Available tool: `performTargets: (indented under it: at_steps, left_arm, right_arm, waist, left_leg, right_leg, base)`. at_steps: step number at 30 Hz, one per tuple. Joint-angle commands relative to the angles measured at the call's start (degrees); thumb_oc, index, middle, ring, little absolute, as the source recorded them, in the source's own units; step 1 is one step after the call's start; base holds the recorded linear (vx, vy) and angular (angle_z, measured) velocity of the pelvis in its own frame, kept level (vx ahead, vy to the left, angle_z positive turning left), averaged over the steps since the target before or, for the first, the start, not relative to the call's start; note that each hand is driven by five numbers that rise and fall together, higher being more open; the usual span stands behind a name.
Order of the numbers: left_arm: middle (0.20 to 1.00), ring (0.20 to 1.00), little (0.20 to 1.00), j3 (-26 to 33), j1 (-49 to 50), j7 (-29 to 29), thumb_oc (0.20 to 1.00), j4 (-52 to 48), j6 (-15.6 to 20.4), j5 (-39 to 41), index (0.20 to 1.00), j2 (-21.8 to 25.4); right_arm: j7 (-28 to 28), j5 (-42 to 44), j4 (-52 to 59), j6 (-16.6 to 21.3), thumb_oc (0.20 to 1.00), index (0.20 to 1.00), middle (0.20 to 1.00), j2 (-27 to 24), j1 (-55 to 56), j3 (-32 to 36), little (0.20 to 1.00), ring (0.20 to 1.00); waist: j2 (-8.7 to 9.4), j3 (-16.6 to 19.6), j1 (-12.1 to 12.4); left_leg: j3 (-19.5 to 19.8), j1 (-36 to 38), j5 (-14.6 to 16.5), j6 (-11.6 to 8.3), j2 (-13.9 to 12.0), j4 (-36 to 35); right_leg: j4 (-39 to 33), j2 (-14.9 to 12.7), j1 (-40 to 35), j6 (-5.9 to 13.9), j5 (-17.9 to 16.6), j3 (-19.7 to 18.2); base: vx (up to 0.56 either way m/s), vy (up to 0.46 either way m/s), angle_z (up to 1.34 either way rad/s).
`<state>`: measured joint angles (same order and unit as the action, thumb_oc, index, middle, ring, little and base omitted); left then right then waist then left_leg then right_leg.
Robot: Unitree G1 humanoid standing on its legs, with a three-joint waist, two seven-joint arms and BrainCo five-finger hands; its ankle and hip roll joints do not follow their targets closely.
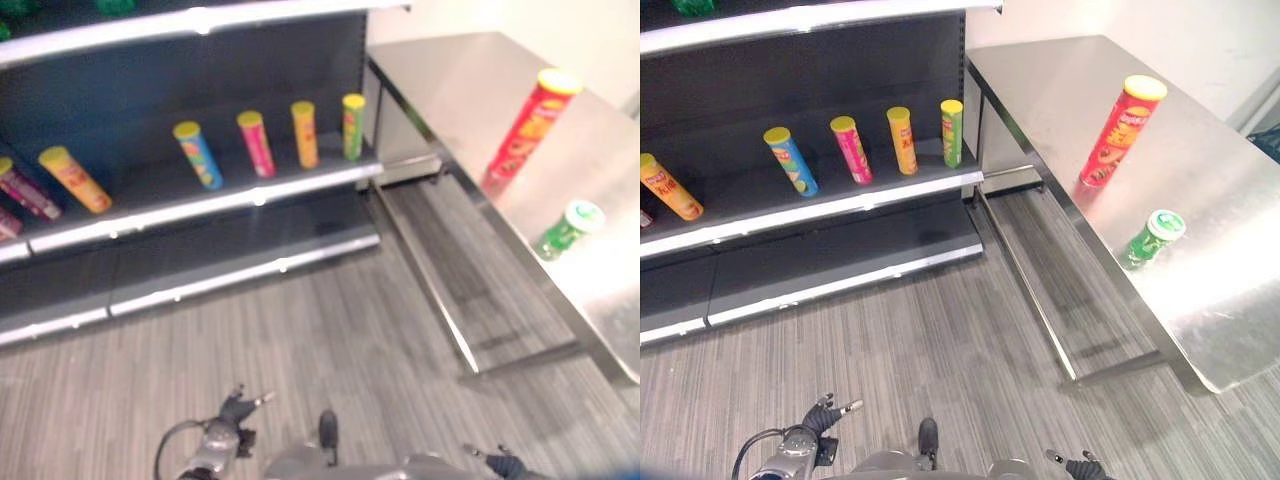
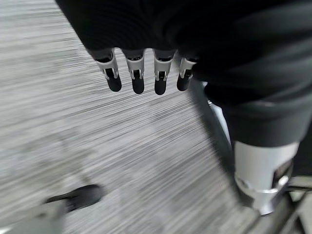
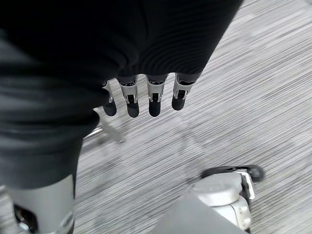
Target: Put the goods on the table back onto the shelves and tidy them up.
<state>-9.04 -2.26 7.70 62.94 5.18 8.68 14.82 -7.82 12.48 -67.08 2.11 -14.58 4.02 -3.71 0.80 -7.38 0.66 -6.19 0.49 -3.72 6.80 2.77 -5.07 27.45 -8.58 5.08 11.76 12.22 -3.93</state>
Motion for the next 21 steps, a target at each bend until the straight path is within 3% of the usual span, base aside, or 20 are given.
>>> performTargets:
  at_steps: [1,3,7,13,16,18,20,21]
  left_arm:
    - [1.000,1.000,1.000,0.2,-0.2,0.2,1.000,-1.1,0.9,0.9,1.000,1.4]
    - [1.000,1.000,1.000,-0.6,-0.8,-0.2,1.000,0.1,0.5,-0.4,1.000,1.1]
    - [1.000,1.000,1.000,-1.2,-0.3,-0.3,1.000,0.9,0.7,-2.0,1.000,0.4]
    - [1.000,1.000,1.000,-1.3,-0.3,-0.1,1.000,2.1,0.5,-2.9,1.000,-0.6]
    - [1.000,1.000,1.000,-1.6,-0.8,-0.6,1.000,0.8,0.5,-2.0,1.000,-0.4]
    - [1.000,1.000,1.000,-1.9,-1.3,-0.3,1.000,0.4,0.8,-1.2,1.000,-0.4]
    - [1.000,1.000,1.000,-2.2,-0.9,-0.4,1.000,-0.1,0.8,-1.2,1.000,-0.5]
    - [1.000,1.000,1.000,-2.3,-0.8,-0.2,1.000,0.1,0.9,-1.2,1.000,-0.4]
  right_arm:
    - [-0.6,2.0,0.1,0.9,1.000,1.000,1.000,-2.2,-1.0,1.3,1.000,1.000]
    - [-0.6,2.6,-0.6,0.8,1.000,1.000,1.000,-2.1,-0.7,1.1,1.000,1.000]
    - [-0.6,2.0,-0.6,0.8,1.000,1.000,1.000,-2.4,0.4,0.8,1.000,1.000]
    - [-0.6,1.3,-3.2,0.5,1.000,1.000,1.000,-2.9,0.8,0.9,1.000,1.000]
    - [-0.3,1.3,-5.5,0.0,1.000,1.000,1.000,-3.3,1.2,1.4,1.000,1.000]
    - [-0.7,2.1,-6.3,-0.2,1.000,1.000,1.000,-3.7,1.4,2.0,1.000,1.000]
    - [-0.9,2.7,-6.7,-0.4,1.000,1.000,1.000,-3.8,2.2,3.2,1.000,1.000]
    - [-1.5,3.1,-7.1,-0.3,1.000,1.000,1.000,-4.5,2.1,4.0,1.000,1.000]
  waist:
    - [-0.65,-1.8,-2.3]
    - [0.07,-2.7,-4.0]
    - [0.71,-3.0,-4.0]
    - [0.99,-1.5,-4.0]
    - [2.18,-2.9,-3.6]
    - [2.75,-4.1,-3.2]
    - [2.94,-3.8,-2.5]
    - [2.23,-3.9,-1.6]
  left_leg:
    - [0.7,0.7,3.9,-10.12,-3.2,0.5]
    - [2.1,2.7,6.0,-9.75,-1.5,1.4]
    - [2.1,3.4,8.0,-9.65,-0.9,4.1]
    - [1.0,4.3,9.8,-10.55,-2.0,5.7]
    - [1.0,-2.4,9.4,-12.34,-2.5,21.7]
    - [1.0,-6.6,8.6,-12.29,-3.3,26.0]
    - [1.4,-8.1,9.1,-11.54,-3.9,20.9]
    - [4.4,-8.4,6.7,-11.74,-3.5,15.6]
  right_leg:
    - [-13.9,8.2,1.7,-1.35,-6.8,2.8]
    - [-22.0,9.9,2.5,-0.68,-8.4,2.5]
    - [-23.6,9.3,0.5,-1.03,-9.6,2.4]
    - [-26.5,9.1,-2.7,-2.32,-9.3,4.1]
    - [-25.9,9.2,-4.5,-3.95,-7.9,3.7]
    - [-26.0,8.6,-5.4,-4.36,-7.5,3.3]
    - [-27.0,8.2,-6.8,-3.95,-7.1,3.2]
    - [-26.7,9.0,-6.9,-3.87,-6.5,2.3]
  base:
    - [0.21,0.058,0.01]
    - [0.24,0.035,0.12]
    - [0.17,-0.035,0.44]
    - [0.09,-0.080,0.03]
    - [0.04,-0.141,0.00]
    - [0.03,-0.046,0.03]
    - [0.14,0.062,-0.19]
    - [0.16,0.110,-0.44]
